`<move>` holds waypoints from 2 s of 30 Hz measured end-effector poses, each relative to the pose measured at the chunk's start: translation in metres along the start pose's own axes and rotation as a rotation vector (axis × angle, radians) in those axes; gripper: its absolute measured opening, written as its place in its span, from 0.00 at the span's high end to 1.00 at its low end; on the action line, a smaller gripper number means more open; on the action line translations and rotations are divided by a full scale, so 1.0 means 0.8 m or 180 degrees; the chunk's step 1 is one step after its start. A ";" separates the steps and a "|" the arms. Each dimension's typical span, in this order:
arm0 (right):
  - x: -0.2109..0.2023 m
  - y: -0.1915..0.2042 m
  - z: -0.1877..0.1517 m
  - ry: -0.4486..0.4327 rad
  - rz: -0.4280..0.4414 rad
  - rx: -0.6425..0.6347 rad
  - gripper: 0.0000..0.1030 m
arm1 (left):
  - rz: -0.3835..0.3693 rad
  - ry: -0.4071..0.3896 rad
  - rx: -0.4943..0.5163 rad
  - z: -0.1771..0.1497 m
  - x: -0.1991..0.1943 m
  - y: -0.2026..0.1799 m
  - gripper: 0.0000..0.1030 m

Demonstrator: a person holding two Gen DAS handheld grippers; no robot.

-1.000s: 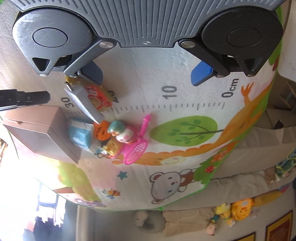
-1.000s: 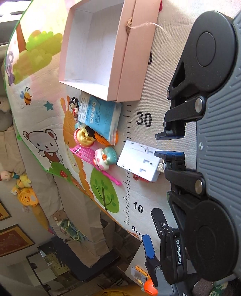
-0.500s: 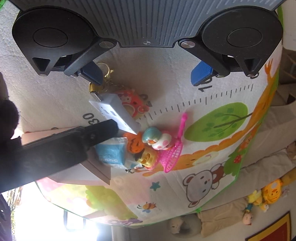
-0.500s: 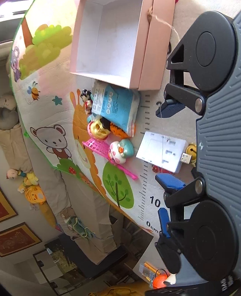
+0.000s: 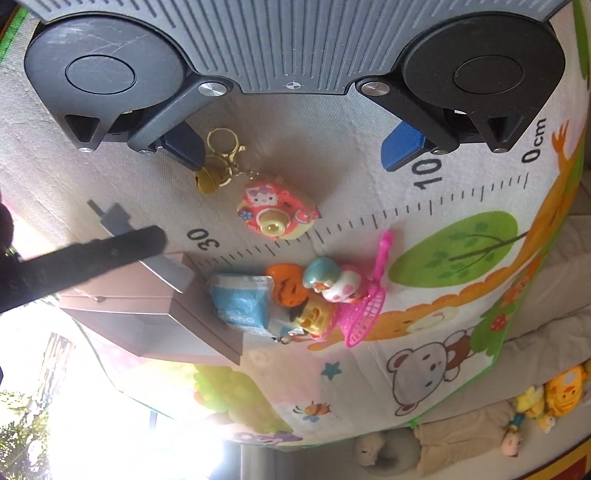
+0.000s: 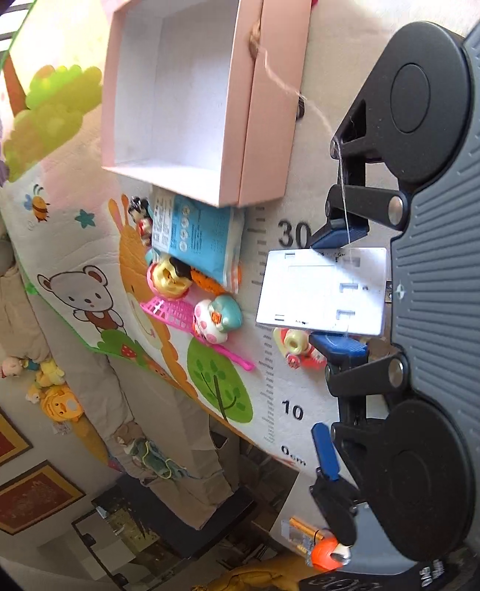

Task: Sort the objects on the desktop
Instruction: 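Lift the white plastic case with the right gripper toward the pink box, then drop the white case into the pink box with right while left carries the pink bell keychain there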

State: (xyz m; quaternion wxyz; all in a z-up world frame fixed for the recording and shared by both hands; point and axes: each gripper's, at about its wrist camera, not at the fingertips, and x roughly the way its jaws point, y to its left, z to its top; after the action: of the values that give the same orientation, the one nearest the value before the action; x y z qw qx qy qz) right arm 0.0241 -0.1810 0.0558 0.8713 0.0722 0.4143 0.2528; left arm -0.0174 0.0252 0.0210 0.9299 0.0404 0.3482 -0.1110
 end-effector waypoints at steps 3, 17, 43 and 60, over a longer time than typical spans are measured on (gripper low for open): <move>-0.027 -0.018 -0.021 -0.0025 -0.0434 -0.0263 0.52 | -0.0013 -0.0043 0.0059 0.015 0.016 -0.007 0.00; -0.067 -0.061 -0.077 -0.0254 -0.0993 -0.0387 0.39 | -0.1246 0.0126 0.0056 0.007 0.021 -0.058 0.00; -0.072 -0.020 -0.097 -0.0047 -0.0892 -0.0731 0.54 | -0.0105 0.0023 0.0257 0.029 0.013 -0.080 0.36; -0.186 -0.059 0.091 -0.1191 -0.1224 -0.0716 0.54 | -0.0792 -0.0815 0.0185 0.251 0.001 -0.138 0.22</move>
State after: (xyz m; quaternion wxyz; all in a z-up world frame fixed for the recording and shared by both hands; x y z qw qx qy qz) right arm 0.0188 -0.2902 0.1887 0.9671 -0.0593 0.2218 0.1096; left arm 0.0857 -0.1128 0.1720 0.9442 0.0093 0.2258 -0.2396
